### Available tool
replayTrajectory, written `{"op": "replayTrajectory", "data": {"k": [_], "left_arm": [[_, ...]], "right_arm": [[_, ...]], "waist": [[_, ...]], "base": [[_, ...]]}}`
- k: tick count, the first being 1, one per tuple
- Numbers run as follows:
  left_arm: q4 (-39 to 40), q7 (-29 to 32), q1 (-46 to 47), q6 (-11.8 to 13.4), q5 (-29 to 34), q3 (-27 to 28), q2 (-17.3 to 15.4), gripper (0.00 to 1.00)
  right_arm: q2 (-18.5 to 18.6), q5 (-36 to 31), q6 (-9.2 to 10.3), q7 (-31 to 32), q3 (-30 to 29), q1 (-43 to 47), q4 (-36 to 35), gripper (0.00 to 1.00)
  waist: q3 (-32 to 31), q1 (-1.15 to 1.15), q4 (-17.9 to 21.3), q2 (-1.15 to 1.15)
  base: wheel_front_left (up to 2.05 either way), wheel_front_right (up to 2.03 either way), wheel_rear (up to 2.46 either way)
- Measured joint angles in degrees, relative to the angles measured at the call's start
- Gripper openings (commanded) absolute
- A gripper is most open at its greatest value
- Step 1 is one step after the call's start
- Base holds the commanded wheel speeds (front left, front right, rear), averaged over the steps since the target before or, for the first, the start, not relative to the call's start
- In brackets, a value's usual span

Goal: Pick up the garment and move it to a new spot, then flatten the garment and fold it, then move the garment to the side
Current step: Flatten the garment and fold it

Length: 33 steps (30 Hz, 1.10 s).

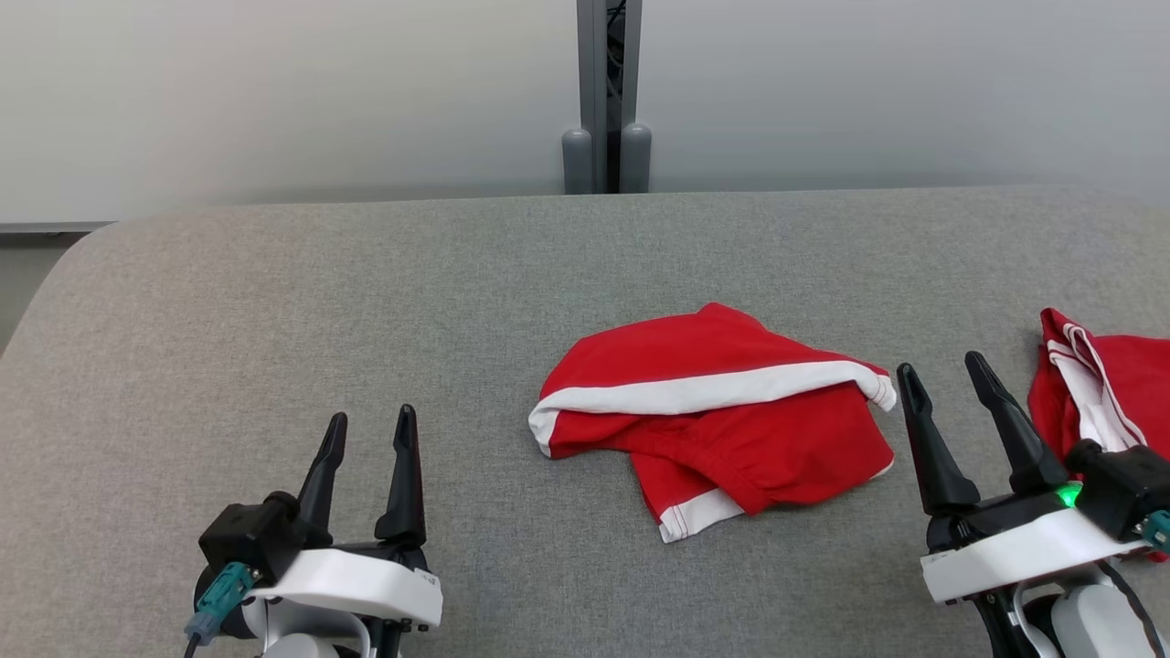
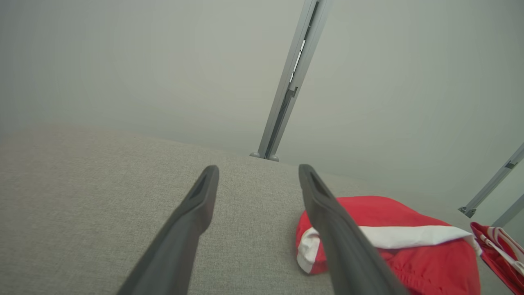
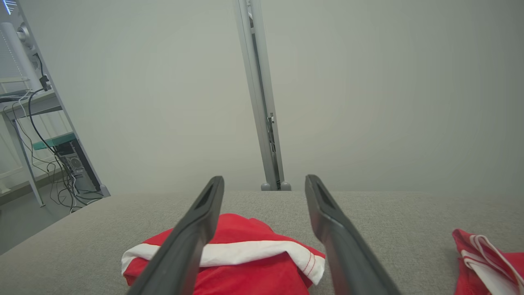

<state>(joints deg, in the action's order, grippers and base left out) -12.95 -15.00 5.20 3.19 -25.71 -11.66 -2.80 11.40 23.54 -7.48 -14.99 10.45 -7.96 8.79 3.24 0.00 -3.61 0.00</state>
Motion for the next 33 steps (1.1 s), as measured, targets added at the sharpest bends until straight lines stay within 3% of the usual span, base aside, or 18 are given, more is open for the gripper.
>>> {"op": "replayTrajectory", "data": {"k": [6,15,26,27,28,33], "left_arm": [[-2.76,-0.09,1.49,-0.65,0.6,-1.82,-0.04,1.0],[-16.89,2.04,9.85,-3.32,2.53,-9.06,0.0,1.0],[-29.2,5.69,19.23,-4.13,3.52,-10.48,-0.32,1.0],[-30.19,5.92,19.69,-4.11,3.43,-10.43,-0.31,0.62],[-30.81,5.93,20.01,-3.68,3.33,-10.26,-0.3,0.0],[-32.48,3.65,21.62,-2.5,2.64,-9.06,-0.3,0.0]], "right_arm": [[0.11,-0.21,0.0,0.0,-0.2,-0.81,-0.54,1.0],[-0.25,-0.47,0.0,0.0,0.02,-1.52,-0.32,1.0],[-0.98,-0.41,0.0,0.0,-0.73,-3.15,-0.23,1.0],[-1.05,-0.4,0.0,0.0,-0.73,-3.16,-0.23,1.0],[-1.16,-0.4,0.0,0.0,-0.74,-3.16,-0.21,1.0],[-1.4,-0.41,0.0,0.0,-0.84,-3.16,-0.09,1.0]], "waist": [[1.74,0.0,0.73,0.0],[4.97,0.0,3.84,0.0],[8.59,0.0,9.26,0.0],[8.76,0.0,9.56,0.0],[8.88,0.0,9.79,0.0],[8.88,0.0,10.15,0.0]], "base": [[0.0,0.0,0.0],[0.0,0.0,0.0],[0.0,0.0,0.0],[0.0,0.0,0.0],[0.0,0.0,0.0],[0.0,0.0,0.0]]}}
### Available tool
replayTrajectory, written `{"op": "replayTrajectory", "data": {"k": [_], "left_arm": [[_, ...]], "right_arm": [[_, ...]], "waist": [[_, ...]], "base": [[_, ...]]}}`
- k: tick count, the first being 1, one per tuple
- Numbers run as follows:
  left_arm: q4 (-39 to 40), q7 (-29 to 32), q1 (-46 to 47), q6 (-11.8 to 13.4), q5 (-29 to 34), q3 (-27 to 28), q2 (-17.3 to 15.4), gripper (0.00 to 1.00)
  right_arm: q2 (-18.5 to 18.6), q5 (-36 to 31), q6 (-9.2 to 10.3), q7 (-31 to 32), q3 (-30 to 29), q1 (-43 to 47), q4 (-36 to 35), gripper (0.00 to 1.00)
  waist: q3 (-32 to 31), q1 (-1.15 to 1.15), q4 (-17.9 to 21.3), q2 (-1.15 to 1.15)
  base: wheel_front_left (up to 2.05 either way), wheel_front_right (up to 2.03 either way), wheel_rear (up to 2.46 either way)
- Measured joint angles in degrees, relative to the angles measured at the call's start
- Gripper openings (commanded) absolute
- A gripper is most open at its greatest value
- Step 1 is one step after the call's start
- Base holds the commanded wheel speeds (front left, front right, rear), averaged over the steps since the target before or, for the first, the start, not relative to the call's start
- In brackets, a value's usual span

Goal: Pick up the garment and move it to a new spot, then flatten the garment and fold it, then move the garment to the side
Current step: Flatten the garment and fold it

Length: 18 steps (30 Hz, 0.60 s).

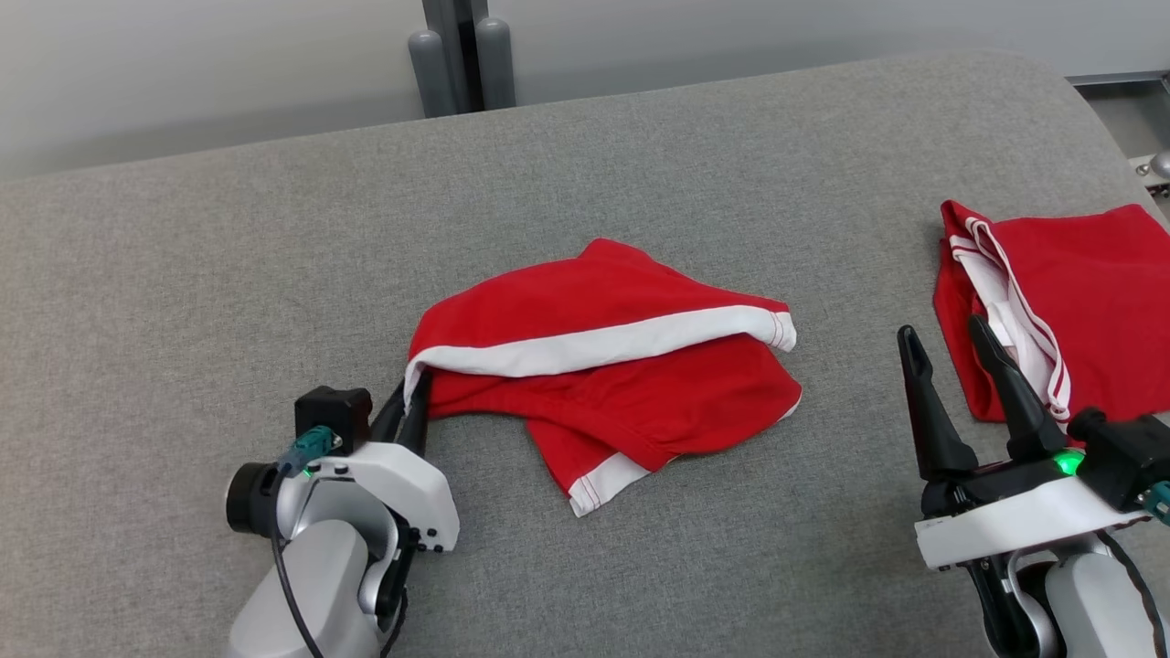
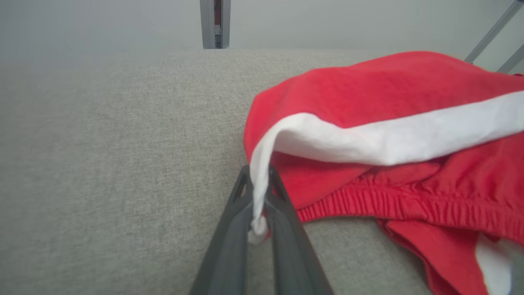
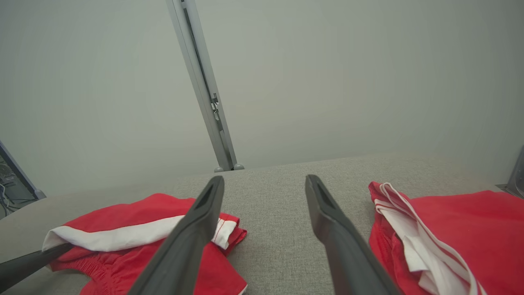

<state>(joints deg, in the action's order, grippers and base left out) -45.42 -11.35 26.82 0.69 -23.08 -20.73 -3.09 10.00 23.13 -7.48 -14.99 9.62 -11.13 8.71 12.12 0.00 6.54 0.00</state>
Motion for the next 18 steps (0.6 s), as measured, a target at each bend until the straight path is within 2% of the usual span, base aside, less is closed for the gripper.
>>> {"op": "replayTrajectory", "data": {"k": [4,10,15,18], "left_arm": [[0.24,-1.98,1.67,1.14,-0.3,1.52,-1.04,0.0],[5.73,-3.38,7.82,4.37,1.2,5.01,-5.2,0.0],[10.55,-3.56,14.93,4.44,5.27,3.54,-6.88,0.0],[11.02,-2.91,19.5,3.3,7.3,1.08,-6.68,0.0]], "right_arm": [[-0.33,-0.09,0.0,0.0,0.14,-0.08,0.67,1.0],[-0.84,-0.33,0.0,0.0,0.8,-0.22,1.11,1.0],[-1.44,-0.38,0.0,0.0,1.4,-0.24,1.41,1.0],[-2.22,-0.37,0.0,-0.01,1.98,-0.4,1.55,1.0]], "waist": [[-0.76,0.0,-0.02,0.0],[-2.59,0.0,0.27,0.0],[-4.13,0.0,0.87,0.0],[-4.82,0.0,1.64,0.0]], "base": [[0.0,0.0,0.0],[0.0,0.0,0.0],[0.0,0.0,0.0],[0.0,0.0,0.0]]}}
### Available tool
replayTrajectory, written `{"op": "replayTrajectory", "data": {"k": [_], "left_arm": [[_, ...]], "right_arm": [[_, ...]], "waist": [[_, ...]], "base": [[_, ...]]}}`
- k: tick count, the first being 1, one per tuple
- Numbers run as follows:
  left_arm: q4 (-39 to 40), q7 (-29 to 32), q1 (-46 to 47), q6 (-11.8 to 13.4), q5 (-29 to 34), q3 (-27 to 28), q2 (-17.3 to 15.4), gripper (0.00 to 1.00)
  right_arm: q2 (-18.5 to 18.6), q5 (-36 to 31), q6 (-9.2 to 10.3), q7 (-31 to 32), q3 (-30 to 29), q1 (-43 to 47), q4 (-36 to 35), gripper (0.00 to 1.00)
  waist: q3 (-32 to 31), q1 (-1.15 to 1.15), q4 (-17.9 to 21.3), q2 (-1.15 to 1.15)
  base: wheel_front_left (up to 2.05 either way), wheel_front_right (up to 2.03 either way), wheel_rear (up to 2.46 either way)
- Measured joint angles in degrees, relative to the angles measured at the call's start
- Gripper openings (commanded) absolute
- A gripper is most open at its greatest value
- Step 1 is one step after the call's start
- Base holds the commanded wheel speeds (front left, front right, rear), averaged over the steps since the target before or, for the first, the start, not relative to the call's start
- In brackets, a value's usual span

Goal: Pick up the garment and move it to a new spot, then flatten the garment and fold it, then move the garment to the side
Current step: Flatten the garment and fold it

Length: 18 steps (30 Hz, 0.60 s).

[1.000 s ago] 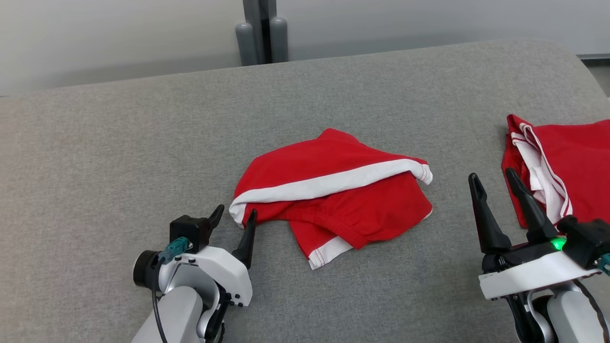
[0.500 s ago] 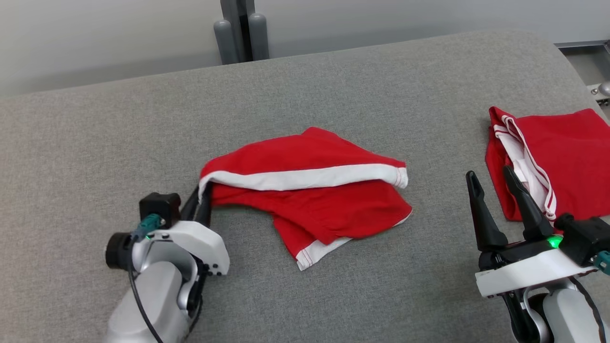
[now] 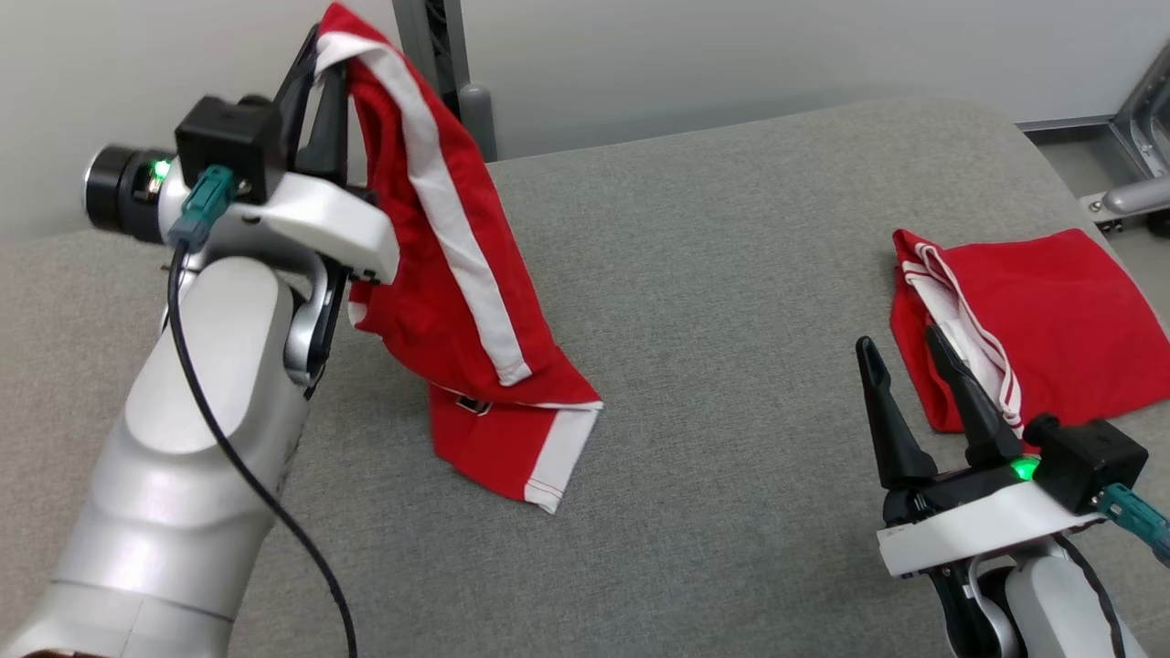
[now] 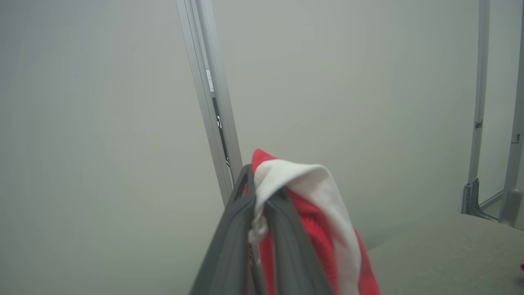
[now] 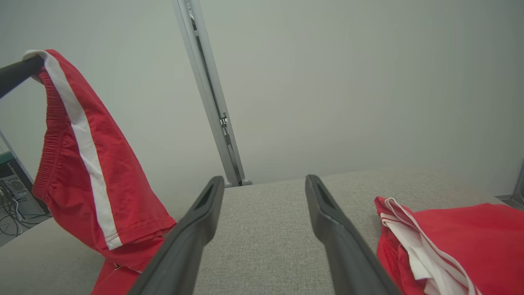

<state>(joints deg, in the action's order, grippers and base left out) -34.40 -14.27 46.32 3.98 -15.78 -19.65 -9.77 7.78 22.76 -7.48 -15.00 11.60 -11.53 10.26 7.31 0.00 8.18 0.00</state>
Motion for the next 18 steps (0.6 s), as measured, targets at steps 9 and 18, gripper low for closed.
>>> {"op": "replayTrajectory", "data": {"k": [9,18], "left_arm": [[2.69,-0.22,11.71,-2.02,0.68,-2.44,4.72,0.0],[-0.08,0.56,4.01,-2.18,-1.62,-1.86,4.2,0.0]], "right_arm": [[-2.12,0.35,0.0,0.01,0.98,-0.99,0.31,1.0],[-2.48,0.35,0.0,0.01,-0.87,-0.78,0.18,1.0]], "waist": [[-0.91,0.0,3.65,0.0],[0.06,0.0,3.49,0.0]], "base": [[0.0,0.0,0.0],[0.0,0.0,0.0]]}}
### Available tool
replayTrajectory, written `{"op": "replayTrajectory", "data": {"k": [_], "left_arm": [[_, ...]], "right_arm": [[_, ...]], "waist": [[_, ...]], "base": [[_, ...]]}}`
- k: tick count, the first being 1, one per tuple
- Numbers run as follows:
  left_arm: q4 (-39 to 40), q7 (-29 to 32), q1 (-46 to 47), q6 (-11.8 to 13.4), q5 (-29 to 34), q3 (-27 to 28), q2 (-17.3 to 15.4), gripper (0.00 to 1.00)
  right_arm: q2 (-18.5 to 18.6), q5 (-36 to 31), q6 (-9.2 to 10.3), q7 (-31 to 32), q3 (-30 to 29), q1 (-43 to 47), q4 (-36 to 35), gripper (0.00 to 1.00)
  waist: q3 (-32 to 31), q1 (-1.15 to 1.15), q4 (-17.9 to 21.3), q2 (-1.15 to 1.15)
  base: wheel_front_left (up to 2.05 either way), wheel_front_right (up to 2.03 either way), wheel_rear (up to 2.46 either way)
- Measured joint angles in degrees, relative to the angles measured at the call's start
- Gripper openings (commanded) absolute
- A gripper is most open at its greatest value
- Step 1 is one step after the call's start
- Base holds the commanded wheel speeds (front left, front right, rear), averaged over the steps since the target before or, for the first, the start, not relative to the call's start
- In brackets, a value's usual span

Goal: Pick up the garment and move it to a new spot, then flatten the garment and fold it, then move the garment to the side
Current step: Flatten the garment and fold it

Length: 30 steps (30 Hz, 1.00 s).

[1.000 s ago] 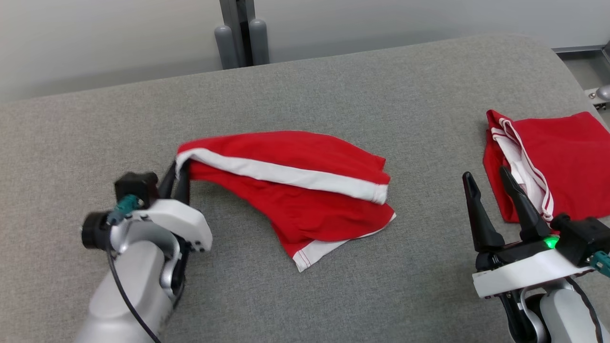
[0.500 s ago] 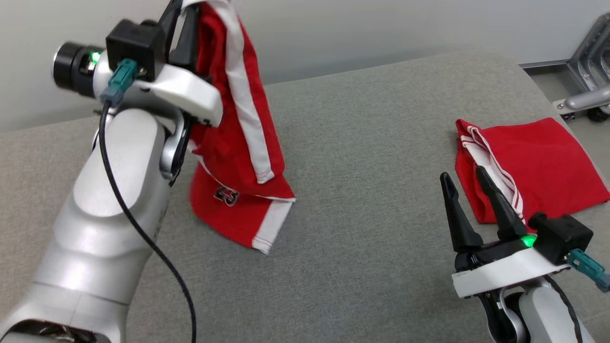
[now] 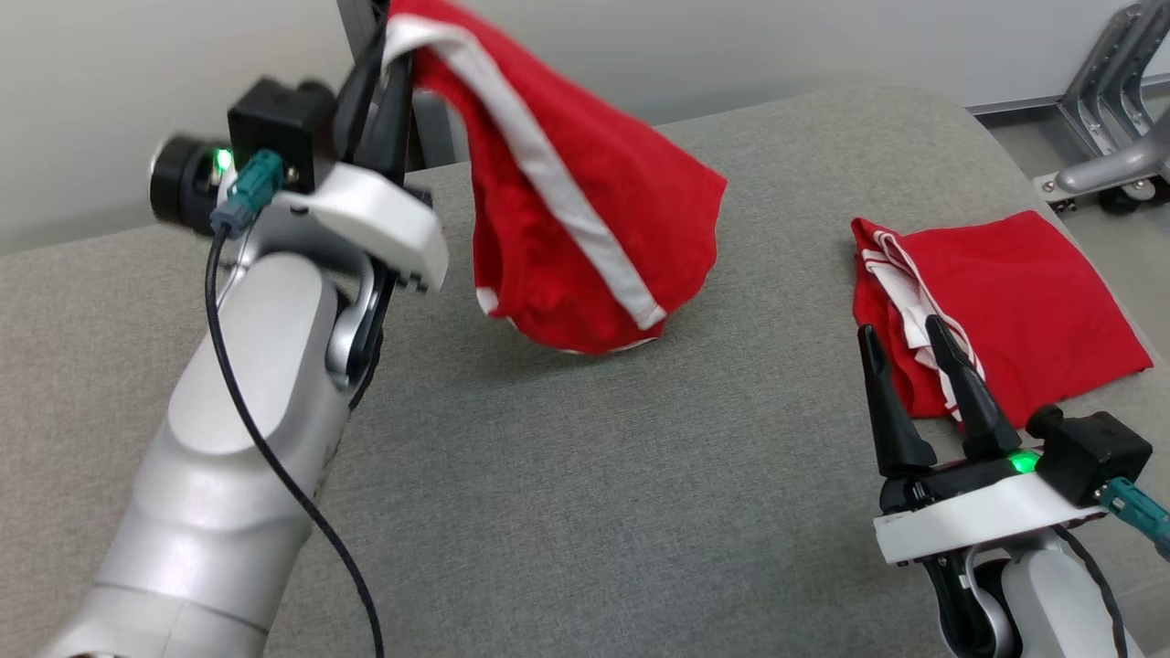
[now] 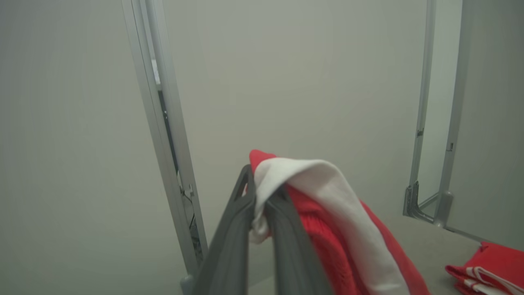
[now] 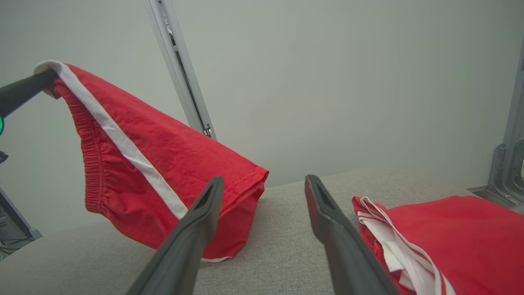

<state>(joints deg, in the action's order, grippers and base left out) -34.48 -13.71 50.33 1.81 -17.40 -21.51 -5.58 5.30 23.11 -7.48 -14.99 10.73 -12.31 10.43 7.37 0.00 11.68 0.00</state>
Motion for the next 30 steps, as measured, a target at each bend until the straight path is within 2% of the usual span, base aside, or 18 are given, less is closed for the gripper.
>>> {"op": "replayTrajectory", "data": {"k": [6,9,13,14,15,24,30], "left_arm": [[-9.6,9.43,-9.3,-1.76,-2.44,-1.01,-2.82,0.0],[-13.21,12.78,-11.77,-1.75,-2.61,-1.48,-4.28,0.0],[-15.96,13.33,-12.66,-0.33,-3.49,-0.74,-4.59,0.0],[-16.51,13.0,-12.66,0.31,-3.48,-0.59,-4.65,0.46],[-17.05,12.47,-12.66,0.86,-3.44,-0.55,-4.71,1.0],[-20.08,7.31,-12.43,0.98,-2.91,-1.43,-4.52,1.0],[-18.11,1.6,-12.57,1.65,-5.49,1.51,-4.53,1.0]], "right_arm": [[0.37,-0.04,0.0,-0.01,-1.03,-0.06,0.29,1.0],[0.59,-0.05,0.0,0.0,-0.76,-0.15,0.76,1.0],[0.81,-0.05,0.0,-0.01,0.31,-0.53,1.12,1.0],[0.88,-0.05,0.0,0.0,0.7,-0.71,1.29,1.0],[0.92,-0.05,0.0,-0.01,1.01,-0.96,1.38,1.0],[1.99,-0.01,0.0,0.0,1.4,-1.36,2.79,1.0],[2.46,-0.03,0.0,-0.01,0.58,-1.34,2.3,1.0]], "waist": [[0.71,0.0,-2.23,0.0],[1.15,0.0,-3.57,0.0],[1.71,0.0,-5.21,0.0],[1.82,0.0,-5.55,0.0],[1.91,0.0,-5.86,0.0],[1.01,0.0,-7.81,0.0],[-0.47,0.0,-8.86,0.0]], "base": [[0.0,0.0,0.0],[0.0,0.0,0.0],[0.0,0.0,0.0],[0.0,0.0,0.0],[0.0,0.0,0.0],[0.0,0.0,0.0],[0.0,0.0,0.0]]}}
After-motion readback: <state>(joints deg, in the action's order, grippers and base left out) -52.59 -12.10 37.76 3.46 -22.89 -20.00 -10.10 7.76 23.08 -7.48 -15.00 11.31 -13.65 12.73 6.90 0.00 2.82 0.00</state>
